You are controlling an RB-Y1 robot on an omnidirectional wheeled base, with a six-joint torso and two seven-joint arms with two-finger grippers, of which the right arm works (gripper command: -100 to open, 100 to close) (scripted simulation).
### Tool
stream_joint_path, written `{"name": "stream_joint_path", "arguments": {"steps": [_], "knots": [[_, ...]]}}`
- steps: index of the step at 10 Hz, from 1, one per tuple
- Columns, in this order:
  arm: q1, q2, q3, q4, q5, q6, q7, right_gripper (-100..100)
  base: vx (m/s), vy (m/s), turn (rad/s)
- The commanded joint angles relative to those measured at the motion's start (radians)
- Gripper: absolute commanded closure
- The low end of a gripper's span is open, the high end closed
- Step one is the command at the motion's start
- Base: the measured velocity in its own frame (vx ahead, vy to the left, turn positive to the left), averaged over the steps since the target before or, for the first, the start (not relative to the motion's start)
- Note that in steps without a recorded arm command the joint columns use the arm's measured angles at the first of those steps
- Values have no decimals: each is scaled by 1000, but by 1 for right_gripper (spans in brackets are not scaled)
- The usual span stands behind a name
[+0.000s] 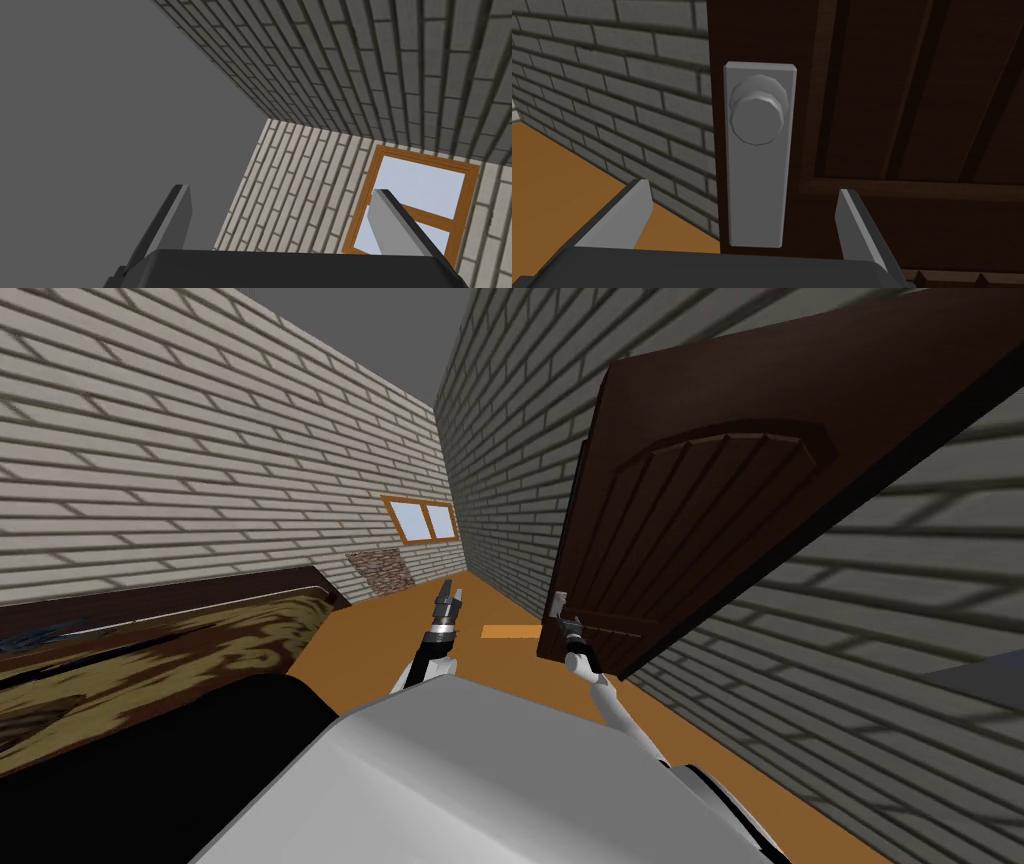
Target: Pull the door open
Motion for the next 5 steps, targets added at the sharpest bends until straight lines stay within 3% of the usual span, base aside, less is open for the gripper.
{"name": "stream_joint_path", "arguments": {"steps": [1,2,5], "knots": [[0,0,0,0,0,0,0,-100,-73,-56,24],[10,-37,-8,11,-10,-15,-32,-100,97,11,239],[24,-93,-24,28,-25,-37,-77,-100,186,67,202]]}}
